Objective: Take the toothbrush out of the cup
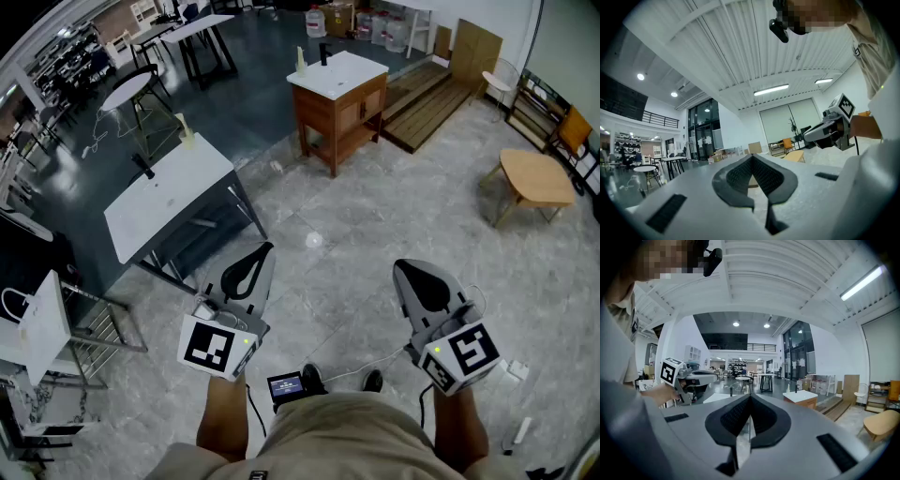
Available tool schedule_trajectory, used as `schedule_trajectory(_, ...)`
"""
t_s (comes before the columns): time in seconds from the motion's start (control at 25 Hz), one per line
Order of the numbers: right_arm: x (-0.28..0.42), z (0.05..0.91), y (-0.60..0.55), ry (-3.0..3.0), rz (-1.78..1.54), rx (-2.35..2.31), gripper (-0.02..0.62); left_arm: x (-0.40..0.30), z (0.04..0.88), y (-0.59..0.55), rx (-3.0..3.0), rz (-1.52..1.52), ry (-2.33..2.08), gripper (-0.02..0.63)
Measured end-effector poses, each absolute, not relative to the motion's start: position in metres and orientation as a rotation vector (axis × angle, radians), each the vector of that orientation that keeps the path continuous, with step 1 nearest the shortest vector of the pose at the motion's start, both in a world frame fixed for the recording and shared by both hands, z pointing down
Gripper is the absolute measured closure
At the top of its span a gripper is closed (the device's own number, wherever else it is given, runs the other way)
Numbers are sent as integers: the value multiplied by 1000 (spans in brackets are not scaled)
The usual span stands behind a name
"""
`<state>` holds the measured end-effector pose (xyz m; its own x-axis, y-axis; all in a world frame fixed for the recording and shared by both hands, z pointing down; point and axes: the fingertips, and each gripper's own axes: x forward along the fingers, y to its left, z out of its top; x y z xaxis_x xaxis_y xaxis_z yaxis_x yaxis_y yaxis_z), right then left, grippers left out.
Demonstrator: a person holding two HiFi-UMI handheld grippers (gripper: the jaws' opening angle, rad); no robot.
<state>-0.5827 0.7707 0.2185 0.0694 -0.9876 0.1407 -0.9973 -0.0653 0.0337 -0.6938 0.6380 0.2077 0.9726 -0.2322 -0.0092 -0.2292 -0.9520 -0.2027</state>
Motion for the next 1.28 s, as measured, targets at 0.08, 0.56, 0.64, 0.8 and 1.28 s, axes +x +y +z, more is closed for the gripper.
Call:
schedule_trajectory(0.08,-583,218,769,-2060,122,2208,592,-694,210,636,-2912,-44,337,600)
schedule_trajectory(0.56,-588,226,751,-2086,154,2186,591,-699,221,621,-2931,-65,349,600)
schedule_trajectory(0.64,-590,231,745,-2093,164,2176,591,-700,226,617,-2938,-67,352,600)
schedule_trajectory(0.8,-594,237,722,-2088,159,2179,591,-705,233,601,-2950,-54,343,600)
schedule_trajectory(1.28,-552,234,691,-2068,139,2172,591,-670,233,565,-2949,-40,360,600)
